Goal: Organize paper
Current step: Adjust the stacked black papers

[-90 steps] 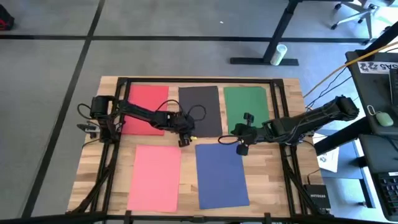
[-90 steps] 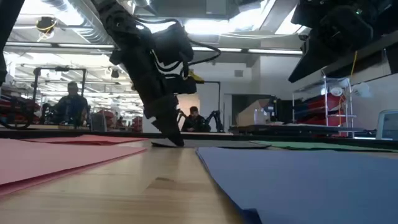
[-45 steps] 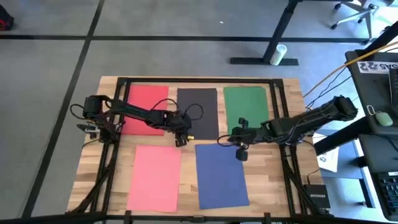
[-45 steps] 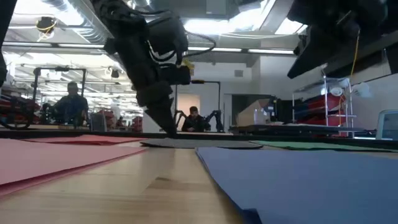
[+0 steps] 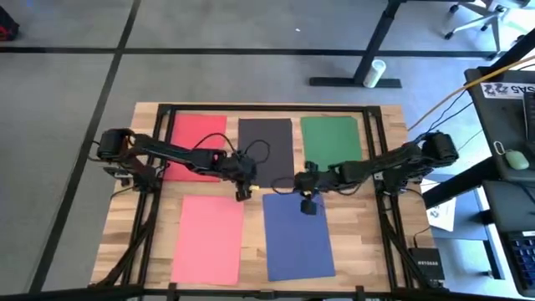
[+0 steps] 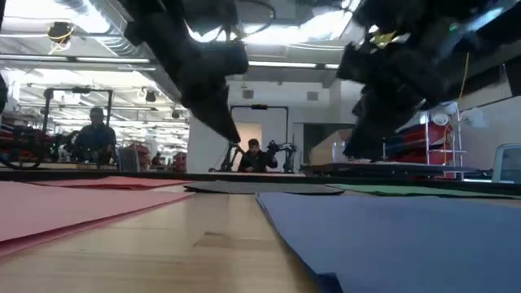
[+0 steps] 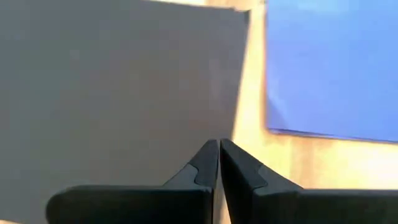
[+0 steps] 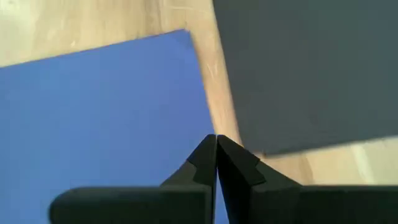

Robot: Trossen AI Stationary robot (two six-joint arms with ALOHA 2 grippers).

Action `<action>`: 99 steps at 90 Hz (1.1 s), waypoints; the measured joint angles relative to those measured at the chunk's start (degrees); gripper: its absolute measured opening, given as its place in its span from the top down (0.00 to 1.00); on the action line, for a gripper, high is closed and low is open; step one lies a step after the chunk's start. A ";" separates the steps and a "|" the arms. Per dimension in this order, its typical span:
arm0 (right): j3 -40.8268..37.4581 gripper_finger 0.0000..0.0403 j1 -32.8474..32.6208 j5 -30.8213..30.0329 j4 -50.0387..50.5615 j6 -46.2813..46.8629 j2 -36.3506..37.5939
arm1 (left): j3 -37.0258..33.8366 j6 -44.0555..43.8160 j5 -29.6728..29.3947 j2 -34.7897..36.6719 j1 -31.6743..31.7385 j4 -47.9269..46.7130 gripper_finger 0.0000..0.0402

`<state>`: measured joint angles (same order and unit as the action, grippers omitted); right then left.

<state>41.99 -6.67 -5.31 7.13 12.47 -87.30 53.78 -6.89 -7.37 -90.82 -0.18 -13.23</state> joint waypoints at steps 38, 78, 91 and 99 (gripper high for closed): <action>6.63 1.00 5.25 9.04 -4.33 -5.49 -13.34 | 0.04 -1.69 0.85 2.22 -1.05 -1.19 1.00; 7.63 1.00 5.68 8.05 -3.56 -5.44 -15.92 | 0.04 -1.87 0.85 2.26 -1.34 -1.75 1.00; 7.63 1.00 5.68 7.86 -3.51 -5.40 -15.92 | 0.07 -2.11 0.85 2.27 -1.40 -1.87 1.00; 7.61 1.00 5.65 7.66 -3.53 -5.24 -15.92 | 0.07 -2.13 0.85 2.28 -1.45 -2.32 1.00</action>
<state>49.60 -1.02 2.35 3.59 7.23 -103.22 53.84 -9.02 -6.52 -88.53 -1.63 -15.55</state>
